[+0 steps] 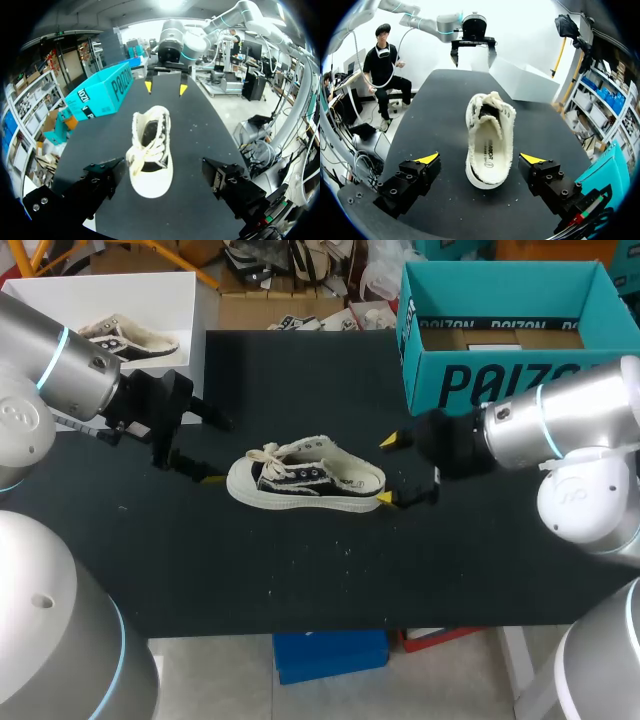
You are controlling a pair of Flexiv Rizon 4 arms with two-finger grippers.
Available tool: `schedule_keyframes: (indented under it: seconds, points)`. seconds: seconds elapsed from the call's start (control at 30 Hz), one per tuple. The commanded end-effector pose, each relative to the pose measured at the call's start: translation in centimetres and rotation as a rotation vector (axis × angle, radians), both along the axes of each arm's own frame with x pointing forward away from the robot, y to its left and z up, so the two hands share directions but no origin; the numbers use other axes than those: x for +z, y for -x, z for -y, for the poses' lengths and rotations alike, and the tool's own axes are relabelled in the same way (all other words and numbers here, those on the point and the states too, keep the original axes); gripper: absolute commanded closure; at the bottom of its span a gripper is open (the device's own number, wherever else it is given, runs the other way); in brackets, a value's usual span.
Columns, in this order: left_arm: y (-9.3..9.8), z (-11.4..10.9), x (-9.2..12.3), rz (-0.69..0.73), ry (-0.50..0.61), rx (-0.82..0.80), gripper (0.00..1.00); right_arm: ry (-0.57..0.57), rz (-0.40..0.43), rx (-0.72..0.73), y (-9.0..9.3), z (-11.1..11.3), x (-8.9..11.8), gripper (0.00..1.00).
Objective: Take the shoe out of the shoebox, open the shoe tongue, remove and reinsert the insole, then place the shoe into the shoebox
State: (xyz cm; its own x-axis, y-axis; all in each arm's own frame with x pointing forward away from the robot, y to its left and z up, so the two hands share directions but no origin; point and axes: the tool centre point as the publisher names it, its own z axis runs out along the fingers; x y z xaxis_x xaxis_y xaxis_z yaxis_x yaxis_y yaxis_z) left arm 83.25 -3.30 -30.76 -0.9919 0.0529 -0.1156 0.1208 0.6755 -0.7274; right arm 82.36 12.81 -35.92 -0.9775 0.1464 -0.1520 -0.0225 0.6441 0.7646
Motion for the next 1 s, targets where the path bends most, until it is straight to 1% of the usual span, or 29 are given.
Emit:
schedule_keyframes:
  seconds: [0.03, 0.3, 0.53, 1.0]
  points:
    - [0.1, 0.0, -0.2, 0.006, 0.002, 0.001, 0.00, -0.036, 0.000, 0.004, -1.0, -0.9, -1.8, 0.00]
    - [0.1, 0.0, -0.2, 0.006, 0.002, 0.001, 0.00, -0.082, -0.016, -0.020, -2.0, -0.8, -2.9, 0.00]
    - [0.1, 0.0, -0.2, 0.006, 0.002, 0.001, 0.00, -0.099, -0.026, -0.029, -2.8, -0.7, -3.6, 0.00]
    - [0.1, 0.0, -0.2, 0.006, 0.002, 0.001, 0.00, -0.139, -0.051, -0.036, -3.3, -1.5, -5.2, 0.00]
